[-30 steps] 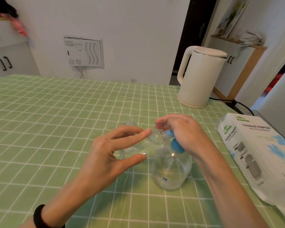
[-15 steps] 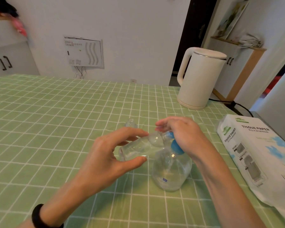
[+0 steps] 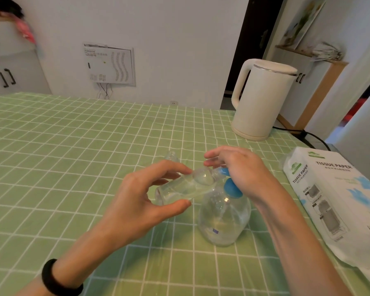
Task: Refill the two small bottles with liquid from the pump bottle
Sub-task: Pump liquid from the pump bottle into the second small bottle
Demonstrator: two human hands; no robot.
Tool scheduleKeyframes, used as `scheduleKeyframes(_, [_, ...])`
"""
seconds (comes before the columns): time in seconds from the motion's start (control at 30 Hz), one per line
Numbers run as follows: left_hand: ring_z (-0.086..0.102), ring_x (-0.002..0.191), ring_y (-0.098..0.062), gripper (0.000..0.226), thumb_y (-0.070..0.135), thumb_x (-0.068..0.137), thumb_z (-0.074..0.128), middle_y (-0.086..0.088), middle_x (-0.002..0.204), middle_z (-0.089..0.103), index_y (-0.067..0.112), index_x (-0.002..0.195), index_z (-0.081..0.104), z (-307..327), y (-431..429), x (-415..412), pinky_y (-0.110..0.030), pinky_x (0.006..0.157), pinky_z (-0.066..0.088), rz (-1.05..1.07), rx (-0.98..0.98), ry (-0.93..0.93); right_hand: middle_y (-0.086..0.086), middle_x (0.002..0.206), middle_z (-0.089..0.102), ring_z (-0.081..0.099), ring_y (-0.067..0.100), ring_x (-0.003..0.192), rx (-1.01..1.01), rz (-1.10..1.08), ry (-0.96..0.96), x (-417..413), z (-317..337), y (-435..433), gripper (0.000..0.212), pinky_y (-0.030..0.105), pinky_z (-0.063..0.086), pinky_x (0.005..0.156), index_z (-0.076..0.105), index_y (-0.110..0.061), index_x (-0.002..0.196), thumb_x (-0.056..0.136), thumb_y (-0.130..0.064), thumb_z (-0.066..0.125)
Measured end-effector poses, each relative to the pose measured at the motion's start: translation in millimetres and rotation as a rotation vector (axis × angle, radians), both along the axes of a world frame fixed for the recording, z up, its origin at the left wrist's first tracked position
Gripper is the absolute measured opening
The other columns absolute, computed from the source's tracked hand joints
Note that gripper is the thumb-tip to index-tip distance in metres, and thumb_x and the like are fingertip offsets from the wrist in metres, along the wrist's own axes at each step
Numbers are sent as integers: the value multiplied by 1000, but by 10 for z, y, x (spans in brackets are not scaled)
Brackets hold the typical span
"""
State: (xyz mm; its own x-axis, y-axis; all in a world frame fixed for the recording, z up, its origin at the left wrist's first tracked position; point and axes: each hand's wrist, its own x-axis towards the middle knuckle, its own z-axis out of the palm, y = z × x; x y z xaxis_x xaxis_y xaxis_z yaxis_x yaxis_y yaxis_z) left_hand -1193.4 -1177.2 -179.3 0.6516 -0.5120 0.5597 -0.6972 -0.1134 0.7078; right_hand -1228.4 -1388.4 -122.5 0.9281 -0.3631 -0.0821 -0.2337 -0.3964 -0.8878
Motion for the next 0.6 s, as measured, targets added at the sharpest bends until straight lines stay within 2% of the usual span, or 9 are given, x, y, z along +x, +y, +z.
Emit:
scheduleKeyframes(0.13, [73,109,-6,47,39,78,79,21,119,74,25,122,72,-11,-2,-2,-35,93,60,-2,9,4,-12,101,77,64,2,103,-8,2,17,-12,-7,8,34,29,46,92,76,-29,97,97,-19,44])
scheduleKeyframes(0.4, [74,109,-8,45,35,76,82,19,117,75,28,119,71,-41,2,21,-29,95,59,-18,-36,41,-13,107,75,64,3,106,-62,11,-26,1,45,-12,31,29,45,93,75,-29,103,99,-23,45])
scheduleKeyframes(0.53, [74,107,-6,45,34,76,82,20,115,75,27,118,71,-45,-9,8,-24,94,59,-21,-55,59,-12,102,77,65,1,103,-39,7,-6,2,27,12,35,20,43,80,76,-28,99,97,-17,43])
scheduleKeyframes(0.6, [74,106,-7,44,33,75,82,20,115,75,28,118,71,-38,-9,-4,-24,94,59,-21,-65,57,-12,101,77,65,0,102,-28,5,-4,-6,24,17,36,19,42,78,77,-28,98,96,-16,43])
